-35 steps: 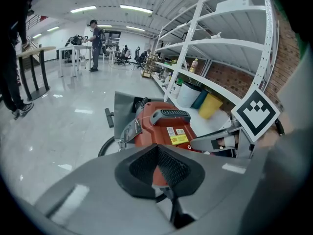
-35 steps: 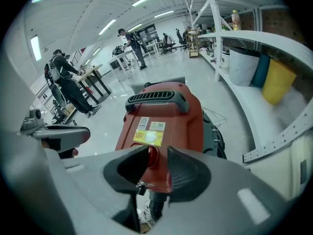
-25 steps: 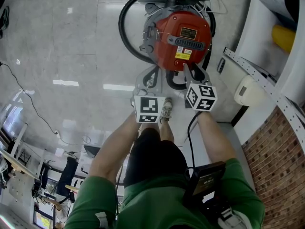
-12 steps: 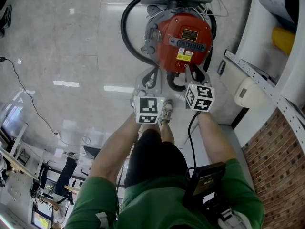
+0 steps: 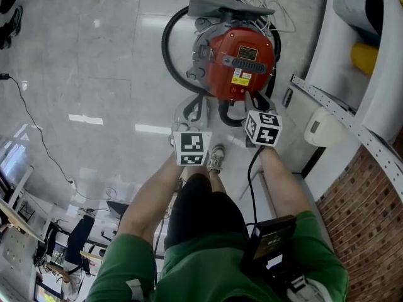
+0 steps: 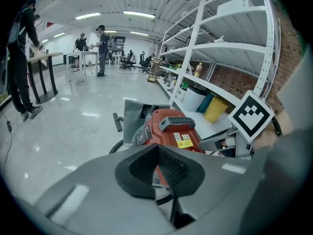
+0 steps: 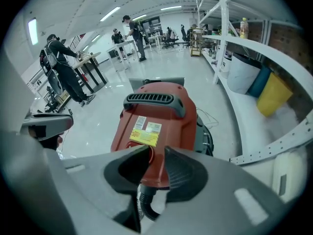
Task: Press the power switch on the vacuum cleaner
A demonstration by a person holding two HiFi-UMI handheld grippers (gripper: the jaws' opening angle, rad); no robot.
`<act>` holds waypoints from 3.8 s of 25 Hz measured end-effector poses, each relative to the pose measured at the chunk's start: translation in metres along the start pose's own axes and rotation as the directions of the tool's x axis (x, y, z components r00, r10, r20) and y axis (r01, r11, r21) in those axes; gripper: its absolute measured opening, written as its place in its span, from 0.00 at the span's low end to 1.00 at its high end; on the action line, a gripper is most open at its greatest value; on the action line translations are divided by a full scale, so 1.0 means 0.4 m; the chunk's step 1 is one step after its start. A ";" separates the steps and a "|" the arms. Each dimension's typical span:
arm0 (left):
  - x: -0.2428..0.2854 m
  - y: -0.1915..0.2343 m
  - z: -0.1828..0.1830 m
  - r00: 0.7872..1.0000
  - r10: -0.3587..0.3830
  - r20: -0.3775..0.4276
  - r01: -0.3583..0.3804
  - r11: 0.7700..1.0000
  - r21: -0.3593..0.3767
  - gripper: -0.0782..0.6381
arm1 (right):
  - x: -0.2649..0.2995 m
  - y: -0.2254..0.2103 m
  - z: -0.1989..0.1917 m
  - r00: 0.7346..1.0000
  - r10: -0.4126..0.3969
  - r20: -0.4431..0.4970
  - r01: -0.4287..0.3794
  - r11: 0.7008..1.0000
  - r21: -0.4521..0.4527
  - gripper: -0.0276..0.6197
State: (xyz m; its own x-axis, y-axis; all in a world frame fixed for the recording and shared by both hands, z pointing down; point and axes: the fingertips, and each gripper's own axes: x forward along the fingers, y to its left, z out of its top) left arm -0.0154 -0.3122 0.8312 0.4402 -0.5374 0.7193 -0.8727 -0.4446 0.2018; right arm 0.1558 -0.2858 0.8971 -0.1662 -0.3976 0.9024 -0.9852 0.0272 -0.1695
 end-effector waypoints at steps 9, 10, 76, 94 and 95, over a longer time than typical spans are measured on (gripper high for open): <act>-0.108 0.005 0.082 0.995 0.054 0.082 -0.054 0.999 -0.001 0.12 | -0.170 0.026 0.072 0.992 -0.016 0.129 0.024 0.998 -0.064 0.13; -0.125 0.003 0.095 0.994 0.059 0.094 -0.059 0.998 0.001 0.12 | -0.195 0.031 0.083 0.988 -0.018 0.150 0.028 0.997 -0.070 0.12; -1.378 -0.632 0.231 0.763 0.034 0.646 -0.081 0.996 0.044 0.12 | -1.713 0.330 -0.198 0.498 0.266 0.826 -0.015 0.955 -0.298 0.05; -1.403 -0.624 0.206 0.759 0.014 0.650 -0.064 0.997 0.052 0.12 | -1.716 0.349 -0.234 0.507 0.250 0.825 -0.006 0.958 -0.287 0.05; -1.405 -0.625 0.207 0.758 0.014 0.652 -0.064 0.997 0.052 0.12 | -1.718 0.350 -0.234 0.506 0.252 0.825 -0.006 0.958 -0.288 0.05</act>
State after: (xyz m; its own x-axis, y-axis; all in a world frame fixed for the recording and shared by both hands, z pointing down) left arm -0.0272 0.0418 0.3214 0.4592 -0.8809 0.1148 -0.8866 -0.4465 0.1205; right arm 0.1280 0.0771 0.2904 -0.2966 -0.9510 0.0872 -0.9547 0.2929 -0.0536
